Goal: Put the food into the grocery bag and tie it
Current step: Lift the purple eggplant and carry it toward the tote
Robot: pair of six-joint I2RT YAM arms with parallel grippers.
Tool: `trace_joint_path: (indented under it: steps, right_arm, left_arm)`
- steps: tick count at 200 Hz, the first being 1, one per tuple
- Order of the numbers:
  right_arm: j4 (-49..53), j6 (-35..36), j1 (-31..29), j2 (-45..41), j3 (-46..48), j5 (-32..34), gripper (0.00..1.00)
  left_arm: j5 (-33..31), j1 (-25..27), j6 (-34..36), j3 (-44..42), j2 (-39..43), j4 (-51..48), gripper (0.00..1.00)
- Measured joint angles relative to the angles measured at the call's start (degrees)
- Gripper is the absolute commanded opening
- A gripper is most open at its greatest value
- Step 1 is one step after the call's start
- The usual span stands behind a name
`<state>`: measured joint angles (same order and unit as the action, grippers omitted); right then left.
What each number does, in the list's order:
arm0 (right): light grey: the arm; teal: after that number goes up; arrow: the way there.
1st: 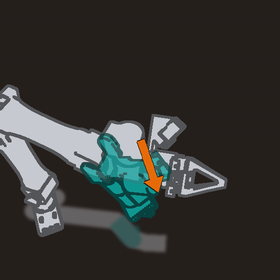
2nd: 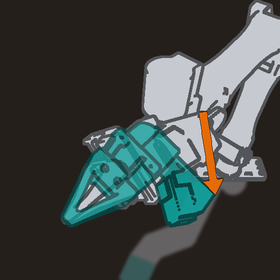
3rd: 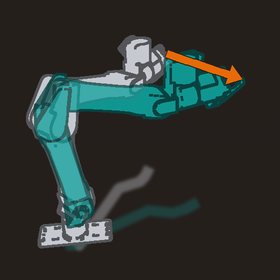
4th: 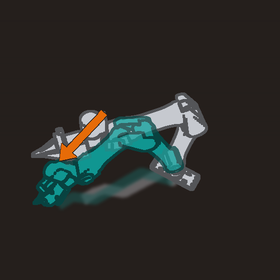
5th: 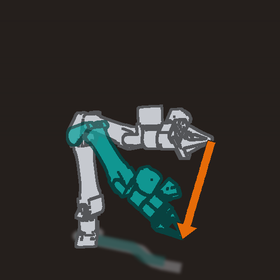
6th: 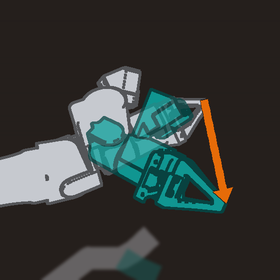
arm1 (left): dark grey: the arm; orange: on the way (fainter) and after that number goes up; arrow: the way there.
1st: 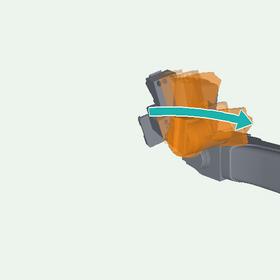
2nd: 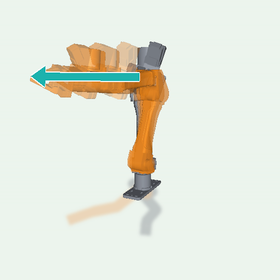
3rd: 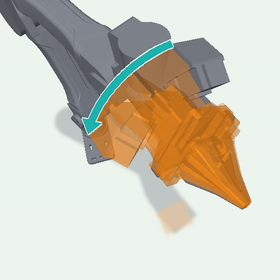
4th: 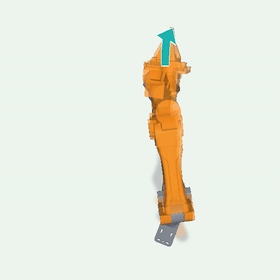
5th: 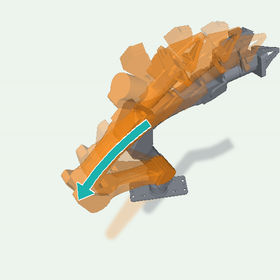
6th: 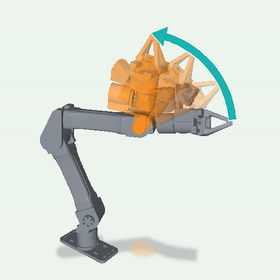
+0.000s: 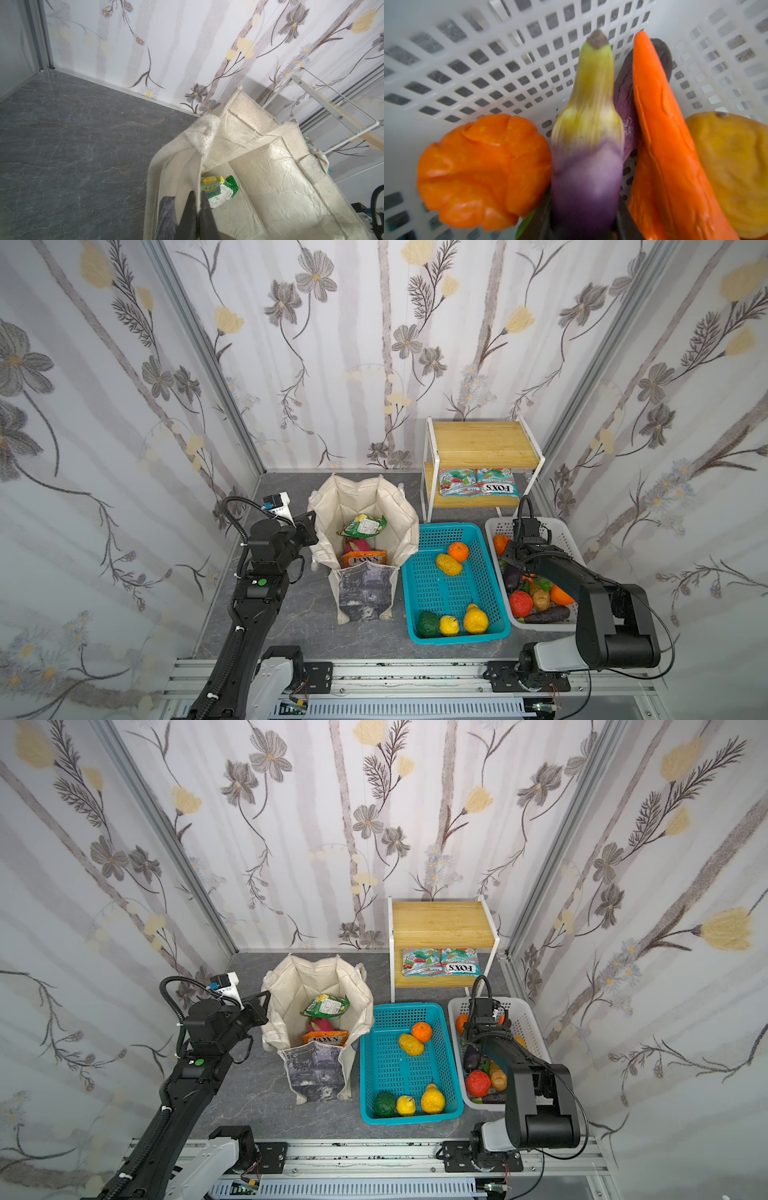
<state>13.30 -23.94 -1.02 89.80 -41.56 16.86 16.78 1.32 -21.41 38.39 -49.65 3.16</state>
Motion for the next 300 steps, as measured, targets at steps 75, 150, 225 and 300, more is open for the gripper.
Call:
trace_joint_path:
  steps: [75,150,225,300]
  right_arm:
    - [4.85,0.0,-0.39,-15.96,-2.34,0.0,0.33]
    - [7.96,-1.01,-8.31,-26.14,-9.42,-2.91,0.33]
    - [4.72,-7.54,-31.69,-19.41,-21.29,-3.45,0.33]
    - [-6.21,-9.2,-44.44,5.2,-41.62,-10.6,0.32]
  left_arm:
    - [0.02,-0.04,-0.02,0.0,-0.02,0.0,0.0]
    - [0.0,-0.04,-0.26,0.0,-0.13,0.02,0.0]
    - [-0.07,-0.04,-0.68,0.0,-0.2,0.02,0.0]
    - [-0.28,-0.26,-0.68,0.0,-0.37,0.02,0.0]
